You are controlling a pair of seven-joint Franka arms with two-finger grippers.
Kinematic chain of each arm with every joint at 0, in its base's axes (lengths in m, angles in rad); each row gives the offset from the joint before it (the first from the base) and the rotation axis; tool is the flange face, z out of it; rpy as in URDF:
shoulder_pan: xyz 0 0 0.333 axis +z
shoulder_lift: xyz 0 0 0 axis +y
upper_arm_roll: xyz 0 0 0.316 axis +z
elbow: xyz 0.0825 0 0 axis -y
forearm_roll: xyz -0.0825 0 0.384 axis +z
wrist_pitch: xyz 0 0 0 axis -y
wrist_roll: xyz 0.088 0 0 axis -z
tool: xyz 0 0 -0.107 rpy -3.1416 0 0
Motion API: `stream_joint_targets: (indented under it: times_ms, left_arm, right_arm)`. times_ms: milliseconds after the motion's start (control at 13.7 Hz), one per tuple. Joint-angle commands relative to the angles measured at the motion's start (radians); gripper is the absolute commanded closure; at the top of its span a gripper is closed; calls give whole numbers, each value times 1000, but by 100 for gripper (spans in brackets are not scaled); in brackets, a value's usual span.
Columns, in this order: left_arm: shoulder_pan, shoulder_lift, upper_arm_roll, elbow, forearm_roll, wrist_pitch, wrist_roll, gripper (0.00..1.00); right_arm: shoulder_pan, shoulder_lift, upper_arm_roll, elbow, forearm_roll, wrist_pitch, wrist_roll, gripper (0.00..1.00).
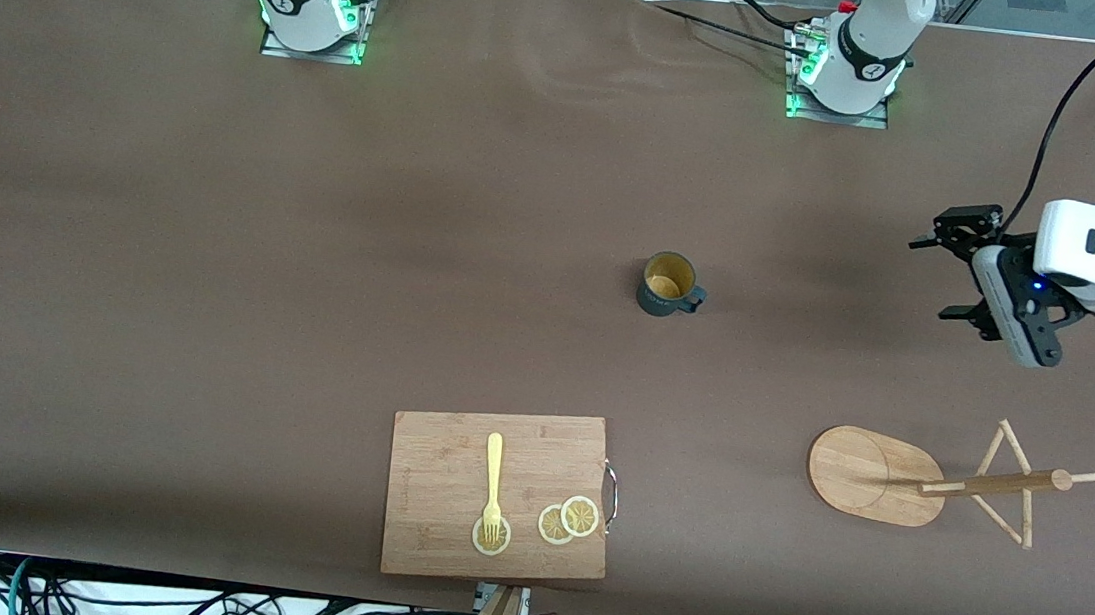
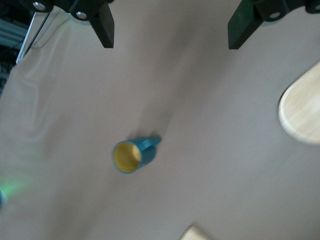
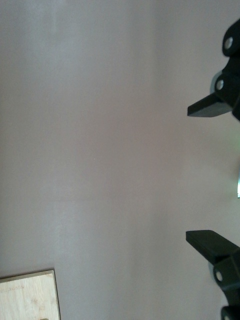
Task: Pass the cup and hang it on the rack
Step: 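Grasp the teal mug handle with the left gripper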
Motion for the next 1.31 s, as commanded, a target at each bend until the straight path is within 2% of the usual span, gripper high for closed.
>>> stream_joint_targets:
  times_ms: [0,146,291,364,509,655,801,1019,1237]
  left_arm:
    - [4,-24,-2,-125,-83,107,246,0]
    - [4,-28,-2,-221,-125,231,425,0]
    - [5,-28,-2,-345,-263,367,684,0]
    - [5,-27,-2,-405,-344,433,821,0]
    - [2,10,-2,-458,-460,501,988,0]
    - [2,77,-2,-455,-547,507,1139,0]
    - [-5,137,-2,-452,-613,504,1298,0]
    - [-36,186,-14,-443,-626,494,1391,0]
    - [-55,278,-31,-398,-630,483,1416,0]
  right_arm:
    - [-10,-30,21,-35,-52,21,-28,0]
    - [-9,-29,60,-33,-98,21,-49,0]
    - [-6,-26,119,-33,-171,21,-36,0]
    - [-4,-21,139,-32,-181,22,-26,0]
    - [2,-7,144,-24,-166,21,70,0]
    - [45,4,153,-2,-187,10,101,0]
    - [40,5,152,-2,-201,10,78,0]
    - [22,20,147,-1,-195,8,58,0]
    - [23,24,146,1,-196,2,58,0]
